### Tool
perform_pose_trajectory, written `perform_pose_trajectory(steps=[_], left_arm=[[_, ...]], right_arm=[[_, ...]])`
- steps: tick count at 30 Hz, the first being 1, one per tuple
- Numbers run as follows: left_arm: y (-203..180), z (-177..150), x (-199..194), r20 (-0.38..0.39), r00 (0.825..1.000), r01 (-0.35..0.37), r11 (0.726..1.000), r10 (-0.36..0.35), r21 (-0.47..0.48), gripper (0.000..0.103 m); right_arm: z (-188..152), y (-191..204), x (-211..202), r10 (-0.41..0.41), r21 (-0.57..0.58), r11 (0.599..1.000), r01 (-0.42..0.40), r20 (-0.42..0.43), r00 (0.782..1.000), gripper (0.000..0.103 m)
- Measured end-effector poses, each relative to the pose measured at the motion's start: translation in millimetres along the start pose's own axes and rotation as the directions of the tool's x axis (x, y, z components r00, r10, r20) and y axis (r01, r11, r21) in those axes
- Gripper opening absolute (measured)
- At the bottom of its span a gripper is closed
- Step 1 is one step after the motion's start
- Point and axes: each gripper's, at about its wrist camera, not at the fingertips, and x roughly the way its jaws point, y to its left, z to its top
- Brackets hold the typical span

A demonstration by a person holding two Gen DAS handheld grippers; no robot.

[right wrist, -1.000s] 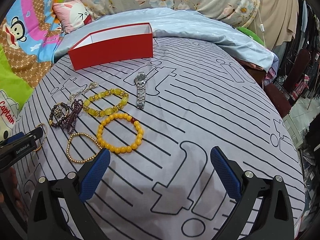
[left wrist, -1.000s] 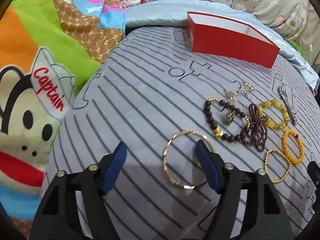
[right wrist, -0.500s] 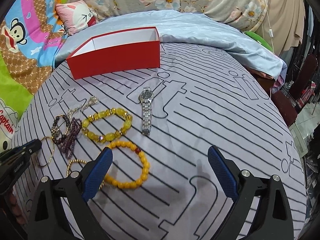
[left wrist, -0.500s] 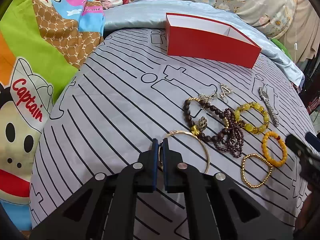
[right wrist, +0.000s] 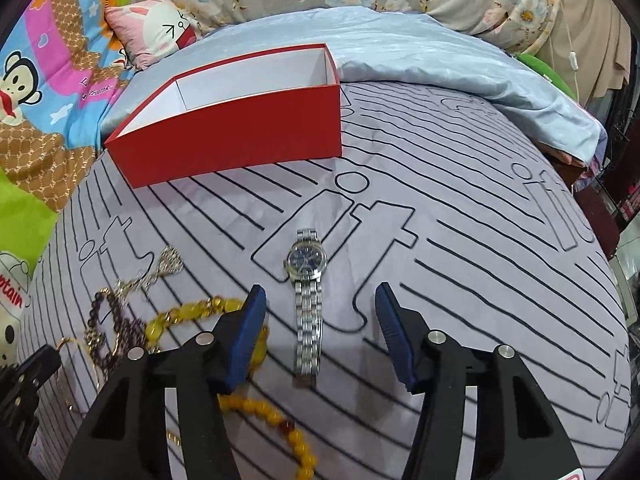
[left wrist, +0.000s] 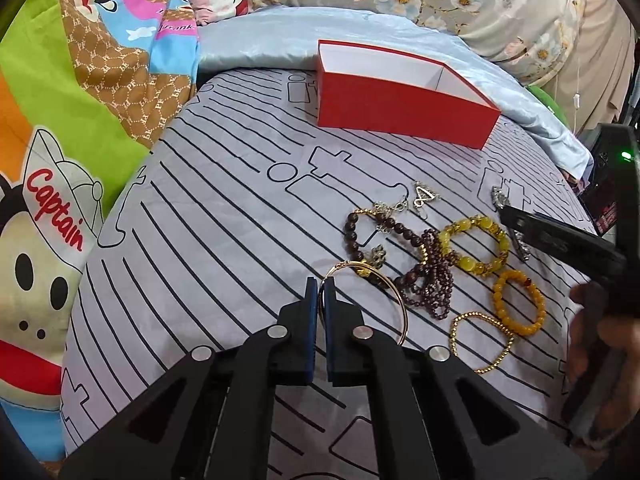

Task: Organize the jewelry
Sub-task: 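Close the right tool on the silver watch band, then carry the bangle into the red box with the left tool while the right tool drops the watch there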

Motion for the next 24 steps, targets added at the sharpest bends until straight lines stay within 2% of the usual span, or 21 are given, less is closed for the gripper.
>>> perform_pose_trajectory(steps=[4, 6, 8, 14, 20, 24], left_arm=[[0.7, 1.8, -2.2, 0.003, 1.000, 0.010, 1.000, -0.010, -0.004, 0.002], [1.0, 3.1, -4.2, 0.007, 1.000, 0.013, 1.000, -0.013, -0.006, 0.002], [1.5, 3.7, -6.4, 0.009, 1.000, 0.020, 1.000, -0.020, -0.010, 0.002], [3.9, 10.4, -13.4, 0.023, 0.999, 0.030, 0.999, -0.029, -0.020, 0.002], [3.7, 23.2, -20.8, 0.055, 0.998, 0.028, 1.000, -0.027, -0.013, 0.002], [-0.5, 45.5, -25.1, 0.094, 0.995, 0.031, 0.999, -0.032, 0.005, 0.002]], right_arm=[[6.0, 4.3, 8.8, -0.021, -0.030, 0.999, 0.021, 0.005, 1.000, 0.047], [8.9, 5.5, 10.5, -0.023, -0.037, 0.999, 0.023, 0.009, 1.000, 0.039], [10.3, 5.8, 11.3, -0.014, -0.041, 0.999, 0.015, 0.008, 1.000, 0.023], [10.0, 4.8, 4.5, 0.002, -0.037, 0.999, -0.001, 0.016, 1.000, 0.024], [15.4, 0.9, -27.2, 0.037, -0.039, 0.999, -0.035, 0.068, 0.997, 0.024], [27.2, -1.4, -48.5, 0.063, -0.049, 0.997, -0.058, 0.105, 0.992, 0.024]])
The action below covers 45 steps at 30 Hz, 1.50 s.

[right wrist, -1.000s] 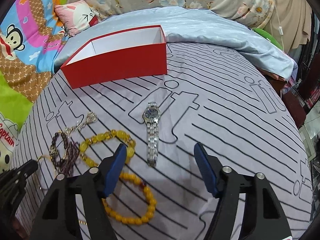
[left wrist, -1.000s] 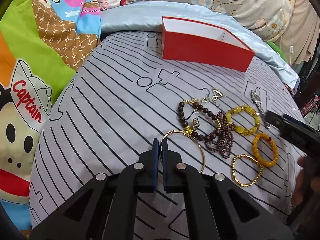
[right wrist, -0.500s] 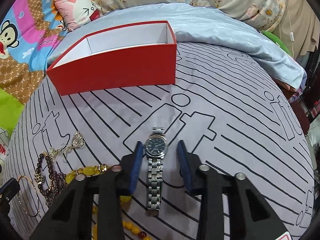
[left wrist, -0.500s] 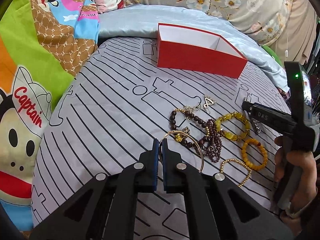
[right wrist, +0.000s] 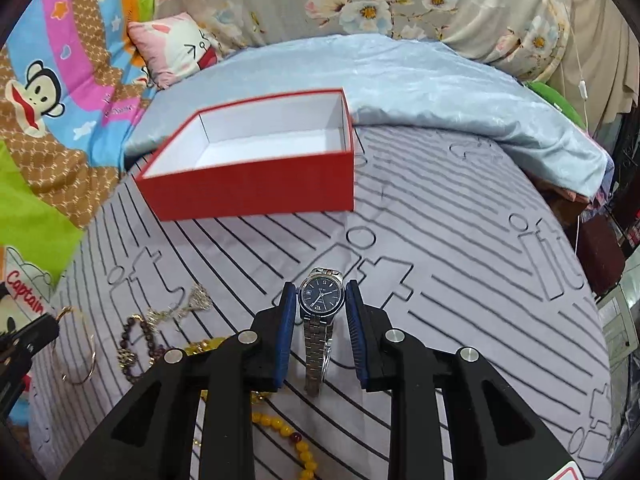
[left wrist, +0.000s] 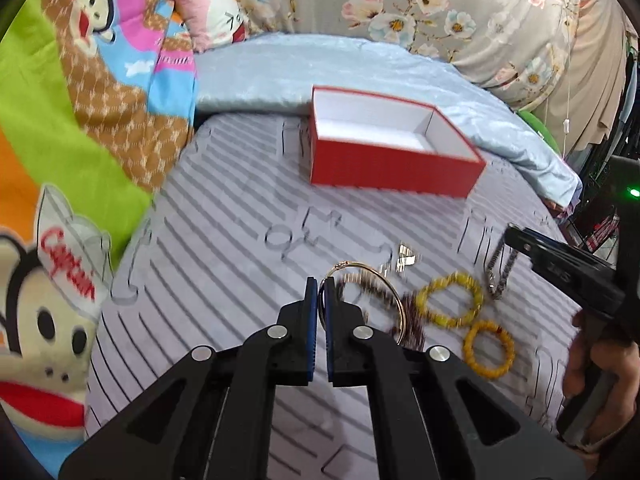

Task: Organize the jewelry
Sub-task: 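Carry the bangle into the red box with the left tool while the right tool drops the watch there, then move both open tools back to the bead bracelets on the bedsheet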

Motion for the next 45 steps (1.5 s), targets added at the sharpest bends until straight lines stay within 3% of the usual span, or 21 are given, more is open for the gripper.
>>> perform_pose_trajectory(steps=[9, 17, 22, 31, 33, 35, 37, 40, 45], left_arm=[[-22.8, 89.4, 22.3, 0.100, 0.994, 0.039, 0.997, -0.045, 0.061, 0.002], [-37.9, 168.1, 87.6, 0.113, 0.986, 0.117, 0.992, -0.123, 0.054, 0.003], [-38.4, 195.2, 142.3, 0.093, 0.991, 0.089, 0.995, -0.093, 0.044, 0.003], [-37.1, 208.6, 201.0, 0.032, 0.997, 0.063, 0.997, -0.065, 0.046, 0.003], [-35.9, 211.4, 204.6, 0.031, 0.997, 0.068, 0.997, -0.069, 0.031, 0.004], [-34.3, 214.2, 206.4, 0.043, 0.998, 0.055, 0.998, -0.055, 0.019, 0.011], [-31.8, 215.6, 206.7, 0.051, 0.998, 0.040, 0.999, -0.041, 0.007, 0.042], [-29.2, 214.2, 198.3, 0.068, 0.997, 0.031, 1.000, -0.031, 0.005, 0.043], [-25.8, 201.3, 166.1, 0.092, 0.994, 0.056, 0.998, -0.055, -0.010, 0.043]], right_arm=[[68.2, -2.2, -1.7, 0.080, -0.026, 0.997, -0.078, 0.054, 0.995, 0.024], [140.6, 5.8, 51.4, 0.122, -0.044, 0.992, -0.119, 0.061, 0.991, 0.024], [162.9, 5.7, 97.3, 0.125, -0.035, 0.992, -0.124, 0.034, 0.992, 0.024], [191.6, 1.8, 162.2, 0.108, -0.028, 0.994, -0.110, -0.053, 0.993, 0.024], [193.6, 1.9, 163.6, 0.092, -0.035, 0.995, -0.094, -0.037, 0.995, 0.026], [196.3, 3.5, 159.7, 0.067, -0.049, 0.997, -0.067, -0.011, 0.998, 0.035], [196.8, 1.7, 149.9, 0.058, -0.051, 0.997, -0.057, 0.021, 0.998, 0.039], [195.1, -5.1, 134.5, 0.066, -0.033, 0.997, -0.064, 0.046, 0.997, 0.045], [172.0, -14.0, 97.2, 0.101, 0.000, 0.995, -0.101, 0.064, 0.993, 0.046]])
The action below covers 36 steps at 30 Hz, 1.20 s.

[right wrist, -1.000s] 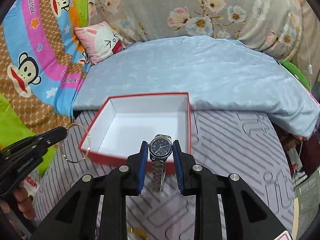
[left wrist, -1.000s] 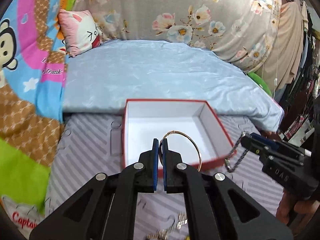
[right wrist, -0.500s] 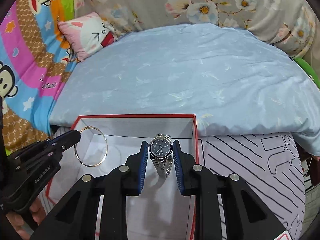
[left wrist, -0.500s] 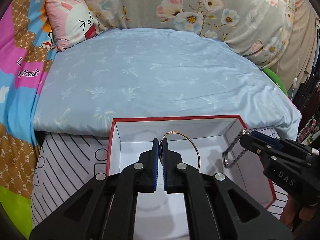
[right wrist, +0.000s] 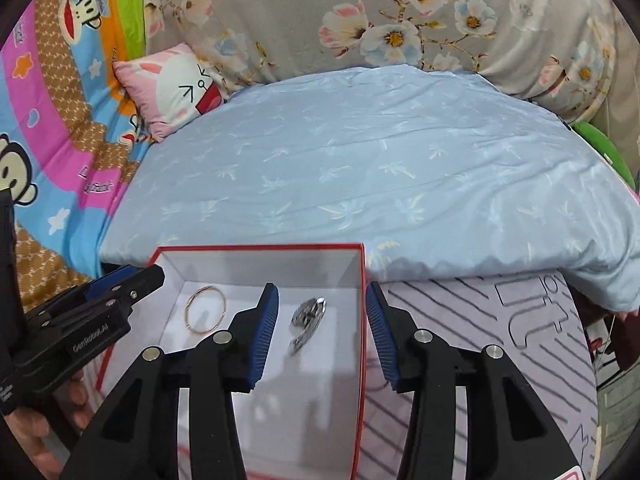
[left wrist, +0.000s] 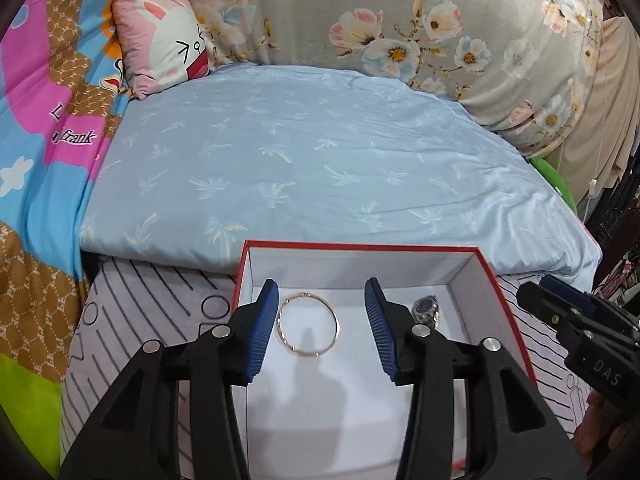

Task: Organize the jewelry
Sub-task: 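Move both open tools back to the bead bracelets on the bedsheet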

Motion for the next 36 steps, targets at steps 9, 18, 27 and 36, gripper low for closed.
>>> perform_pose_trajectory(steps=[9, 18, 27, 36], left_arm=[[-6.2, -52.4, -76.2, 0.018, 0.999, -0.042, 0.997, 0.040, 0.064, 0.043], [1.0, -125.4, -117.0, -0.042, 0.998, -0.047, 0.998, 0.049, 0.052, 0.043], [21.0, -191.2, -122.8, -0.142, 0.985, -0.101, 0.995, 0.099, -0.005, 0.043], [22.9, -216.2, -124.9, -0.177, 0.980, -0.089, 0.996, 0.087, -0.002, 0.043]], right_arm=[[-72.7, 14.2, -69.2, -0.014, -0.039, 0.999, 0.013, -0.010, 1.000, 0.048], [-151.1, 27.6, -110.3, 0.015, -0.017, 1.000, -0.017, -0.076, 0.997, 0.048], [-207.1, 33.1, -116.8, 0.013, 0.024, 1.000, -0.009, -0.143, 0.990, 0.048], [-226.0, 37.9, -117.5, -0.002, 0.028, 1.000, 0.006, -0.160, 0.987, 0.048]])
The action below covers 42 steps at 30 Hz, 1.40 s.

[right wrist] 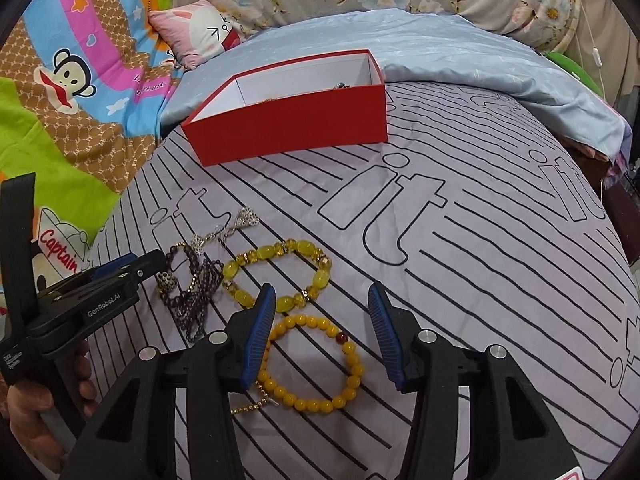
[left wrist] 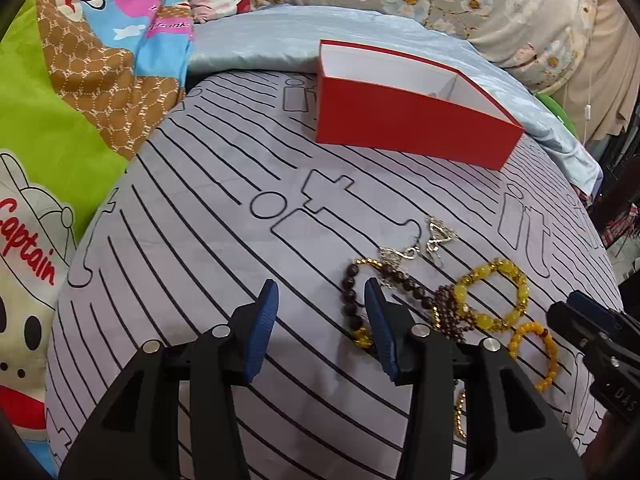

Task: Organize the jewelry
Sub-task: 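Move both open tools back to the bead bracelets on the bedsheet, then grasp the black bead bracelet with the left tool while the right tool grasps the yellow bead bracelet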

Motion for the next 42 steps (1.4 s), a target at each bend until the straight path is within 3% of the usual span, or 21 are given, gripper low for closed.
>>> perform_pose_trajectory(steps=[9, 17, 24, 33, 42], left_arm=[[-8.7, -0.4, 6.4, -0.010, 0.999, 0.032, 0.999, -0.032, 0.012, 0.038], [-10.3, 3.1, 12.9, -0.007, 0.998, 0.062, 0.998, -0.062, 0.004, 0.007], [-1.9, 4.8, 10.0, -0.020, 0.989, 0.143, 0.988, -0.144, -0.051, 0.007], [2.7, 9.6, -19.3, 0.020, 0.981, 0.193, 0.979, -0.192, -0.061, 0.007], [-2.2, 12.8, -36.2, 0.042, 0.974, 0.225, 0.974, -0.223, -0.039, 0.007]], right_arm=[[-2.1, -4.3, 5.3, 0.008, 0.022, 1.000, -0.007, -0.008, 1.000, 0.048], [-1.3, -5.4, 7.9, 0.011, 0.029, 1.000, -0.011, -0.010, 1.000, 0.048], [-0.1, -6.3, 10.1, 0.007, 0.029, 1.000, -0.007, -0.011, 1.000, 0.048], [7.7, -7.3, 19.5, 0.006, 0.023, 1.000, -0.006, -0.014, 1.000, 0.048], [16.3, -1.7, 38.9, 0.000, -0.003, 1.000, 0.000, -0.033, 0.999, 0.037]])
